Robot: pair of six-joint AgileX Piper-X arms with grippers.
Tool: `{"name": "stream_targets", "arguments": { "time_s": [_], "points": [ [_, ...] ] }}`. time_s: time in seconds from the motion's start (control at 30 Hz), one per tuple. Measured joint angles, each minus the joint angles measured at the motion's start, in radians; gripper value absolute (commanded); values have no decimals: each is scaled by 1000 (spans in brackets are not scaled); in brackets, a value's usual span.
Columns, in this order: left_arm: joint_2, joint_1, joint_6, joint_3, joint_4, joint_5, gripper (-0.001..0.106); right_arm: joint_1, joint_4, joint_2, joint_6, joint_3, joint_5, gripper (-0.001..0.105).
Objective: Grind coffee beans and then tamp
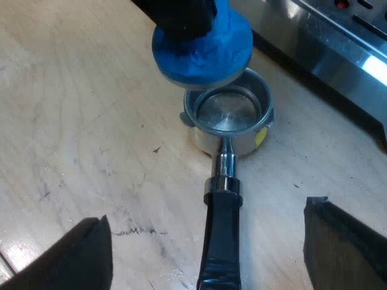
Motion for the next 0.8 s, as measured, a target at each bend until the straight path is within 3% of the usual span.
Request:
{"name": "stream_targets", "arguments": {
  "time_s": [0.4,0.8],
  "points": [
    [81,0,0,-1,-23,-25,0,0,0,0,0,0,0,68],
    [85,0,0,-2,-70,-25,0,0,0,0,0,0,0,68]
  ]
}}
